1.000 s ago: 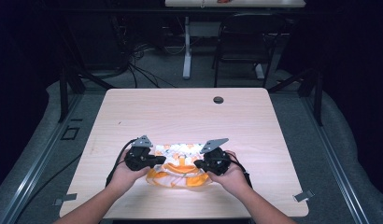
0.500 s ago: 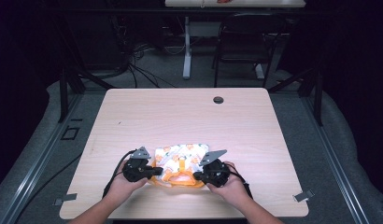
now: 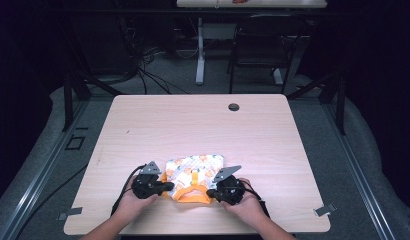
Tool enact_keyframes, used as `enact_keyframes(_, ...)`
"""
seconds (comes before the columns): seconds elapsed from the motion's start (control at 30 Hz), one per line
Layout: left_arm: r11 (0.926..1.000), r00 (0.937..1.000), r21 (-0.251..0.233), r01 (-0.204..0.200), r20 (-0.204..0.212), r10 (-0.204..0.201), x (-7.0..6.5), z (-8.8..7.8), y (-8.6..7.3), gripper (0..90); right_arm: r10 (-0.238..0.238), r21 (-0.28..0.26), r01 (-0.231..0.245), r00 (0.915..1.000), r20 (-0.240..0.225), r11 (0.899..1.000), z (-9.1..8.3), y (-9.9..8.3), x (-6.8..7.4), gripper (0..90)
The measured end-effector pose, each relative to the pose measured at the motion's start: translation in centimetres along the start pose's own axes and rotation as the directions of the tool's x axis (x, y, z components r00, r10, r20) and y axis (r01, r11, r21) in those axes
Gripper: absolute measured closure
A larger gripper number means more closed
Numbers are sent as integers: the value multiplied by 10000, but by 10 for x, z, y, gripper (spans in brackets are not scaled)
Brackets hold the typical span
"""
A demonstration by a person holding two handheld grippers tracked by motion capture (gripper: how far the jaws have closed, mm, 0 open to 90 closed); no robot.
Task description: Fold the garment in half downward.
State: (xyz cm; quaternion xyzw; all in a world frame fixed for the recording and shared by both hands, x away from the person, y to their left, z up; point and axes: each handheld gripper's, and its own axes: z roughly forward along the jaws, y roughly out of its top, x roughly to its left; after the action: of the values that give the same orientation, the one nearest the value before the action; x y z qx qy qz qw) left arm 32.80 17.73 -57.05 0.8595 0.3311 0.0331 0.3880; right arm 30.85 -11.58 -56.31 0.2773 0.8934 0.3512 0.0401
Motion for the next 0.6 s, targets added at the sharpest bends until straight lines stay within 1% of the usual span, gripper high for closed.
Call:
enact_keyframes(0.03,10000,10000,4,5,3,-5,0,0,0,898,-13,-8,13,10000,-4,10000,0,0,0,900)
enact_keyframes(0.1,9999,9999,24,-113,-23,113,0,0,0,899,18,4,-18,10000,-16,10000,0,0,0,900)
enact_keyframes(0.17,10000,10000,-5,-49,-25,49,0,1,-1,899,44,41,-44,10000,-23,10000,1,-1,-1,900)
enact_keyframes(0.23,10000,10000,-9,-79,-17,79,0,1,-1,899,36,30,-36,10000,-33,10000,1,-1,-1,900)
enact_keyframes(0.27,10000,10000,-35,-57,-24,56,0,1,-1,899,-68,195,68,10000,22,9998,0,0,-1,900)
enact_keyframes(0.3,10000,10000,-23,-54,-36,53,0,1,-1,899,58,34,-58,10000,-42,10000,2,-1,-1,900)
enact_keyframes(0.4,10000,10000,16,3,-32,-3,1,2,0,899,97,16,-97,9999,-65,10000,3,-1,-2,900)
enact_keyframes(0.47,10000,10000,-5,25,-19,-25,2,2,0,900,105,102,-104,9999,-104,9999,3,0,-4,900)
enact_keyframes(0.5,10000,10000,-12,5,-37,-5,3,3,1,900,144,53,-144,9998,-98,9999,3,-1,-4,900)
enact_keyframes(0.57,9999,9999,-65,151,-12,-151,3,3,1,900,156,64,-155,9998,-111,9999,3,0,-5,900)
enact_keyframes(0.6,9999,9999,-73,116,-28,-116,4,4,1,900,214,13,-214,9997,-116,9998,3,-1,-5,900)
